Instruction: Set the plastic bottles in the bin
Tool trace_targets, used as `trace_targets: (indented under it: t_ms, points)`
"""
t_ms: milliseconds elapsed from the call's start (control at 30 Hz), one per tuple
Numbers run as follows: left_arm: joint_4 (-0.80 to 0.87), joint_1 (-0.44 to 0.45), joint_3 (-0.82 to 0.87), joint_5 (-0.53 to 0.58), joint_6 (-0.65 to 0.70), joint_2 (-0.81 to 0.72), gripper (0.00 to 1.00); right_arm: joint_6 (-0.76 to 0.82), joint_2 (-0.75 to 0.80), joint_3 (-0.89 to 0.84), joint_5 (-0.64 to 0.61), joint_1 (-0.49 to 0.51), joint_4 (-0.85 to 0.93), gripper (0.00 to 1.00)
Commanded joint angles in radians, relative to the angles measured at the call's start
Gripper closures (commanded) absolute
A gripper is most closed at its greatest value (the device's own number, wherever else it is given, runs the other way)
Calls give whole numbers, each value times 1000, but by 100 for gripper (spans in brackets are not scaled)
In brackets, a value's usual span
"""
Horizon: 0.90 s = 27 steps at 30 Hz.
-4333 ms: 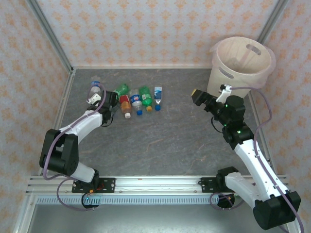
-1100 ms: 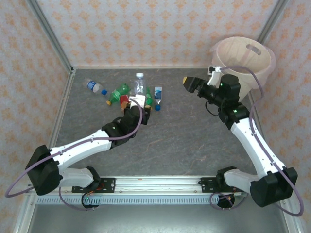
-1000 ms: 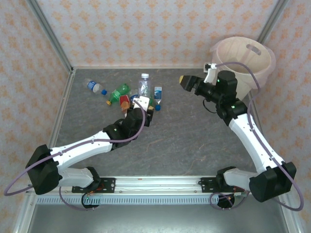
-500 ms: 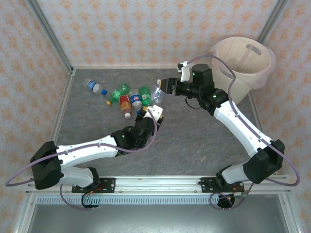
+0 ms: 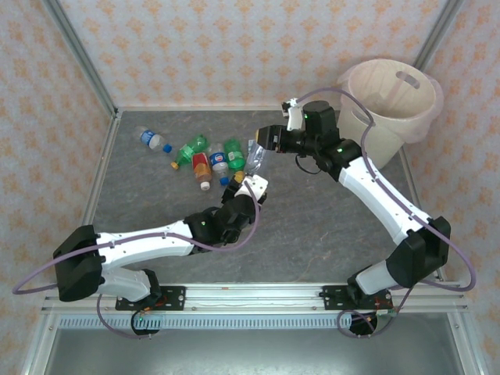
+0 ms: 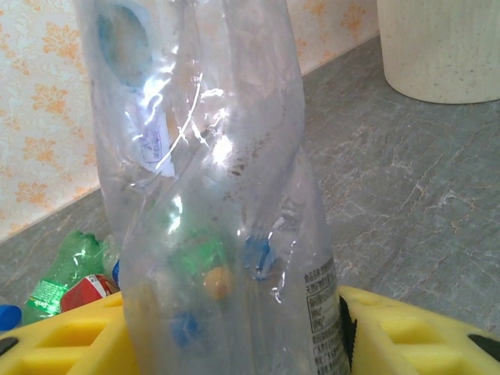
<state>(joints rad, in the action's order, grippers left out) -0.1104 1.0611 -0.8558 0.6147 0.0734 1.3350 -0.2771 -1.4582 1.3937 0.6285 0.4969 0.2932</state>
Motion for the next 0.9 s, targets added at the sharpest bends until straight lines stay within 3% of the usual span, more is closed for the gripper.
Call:
trace_targets:
  t_ms: [0,233,433,867]
  points:
    - [-29,10,-19,42,16,13,44,4,11,40,3,3,-4,58]
    - [-26,11,-24,67,14,25,38,-16,41,13,3,3,-26,75]
    - [-17,11,-24,84,-20,0,1,-38,90,-17,-69,0,-67,76]
    - [-28,8,31,36,-143,-270,1,-111,163,47,-301,-227,-80,79]
